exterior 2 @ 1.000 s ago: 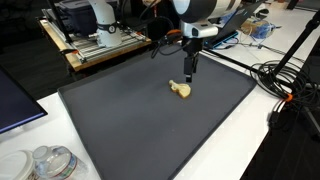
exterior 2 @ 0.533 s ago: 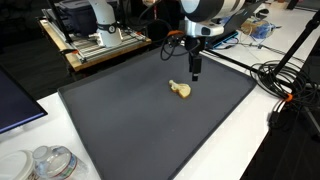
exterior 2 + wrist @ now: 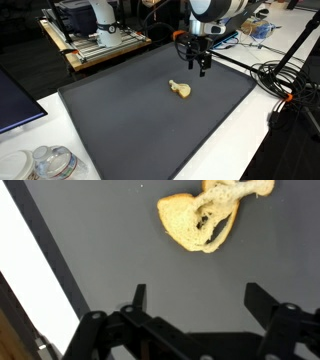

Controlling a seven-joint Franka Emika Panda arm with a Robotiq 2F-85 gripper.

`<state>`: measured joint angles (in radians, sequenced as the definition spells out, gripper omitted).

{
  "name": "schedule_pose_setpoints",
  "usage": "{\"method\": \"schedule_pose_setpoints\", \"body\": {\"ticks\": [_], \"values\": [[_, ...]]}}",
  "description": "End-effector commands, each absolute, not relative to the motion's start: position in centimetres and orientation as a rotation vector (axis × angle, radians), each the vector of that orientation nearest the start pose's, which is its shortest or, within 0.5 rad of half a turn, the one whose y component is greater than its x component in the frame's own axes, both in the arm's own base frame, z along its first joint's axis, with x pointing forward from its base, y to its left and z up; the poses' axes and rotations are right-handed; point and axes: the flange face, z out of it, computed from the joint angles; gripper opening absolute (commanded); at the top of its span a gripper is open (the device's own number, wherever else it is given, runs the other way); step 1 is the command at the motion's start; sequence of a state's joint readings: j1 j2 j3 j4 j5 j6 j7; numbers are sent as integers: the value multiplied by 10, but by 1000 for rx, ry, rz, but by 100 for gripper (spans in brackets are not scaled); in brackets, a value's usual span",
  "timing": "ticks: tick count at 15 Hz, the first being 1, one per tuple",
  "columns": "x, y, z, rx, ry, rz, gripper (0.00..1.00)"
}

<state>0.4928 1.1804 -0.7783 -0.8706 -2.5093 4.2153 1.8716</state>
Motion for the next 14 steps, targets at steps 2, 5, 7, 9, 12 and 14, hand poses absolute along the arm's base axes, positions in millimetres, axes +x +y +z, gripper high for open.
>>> {"method": "schedule_pose_setpoints", "body": {"ticks": [2,5,7,9,12,14], "values": [[613,120,233,-2542,-2209,-34,100],[600,133,231,-2367,-2396,46,100],[593,141,231,-2233,-2515,87,100],[588,147,235,-2100,-2631,120,100],[581,151,240,-1929,-2741,149,100],[575,160,248,-1802,-2817,146,100]]}}
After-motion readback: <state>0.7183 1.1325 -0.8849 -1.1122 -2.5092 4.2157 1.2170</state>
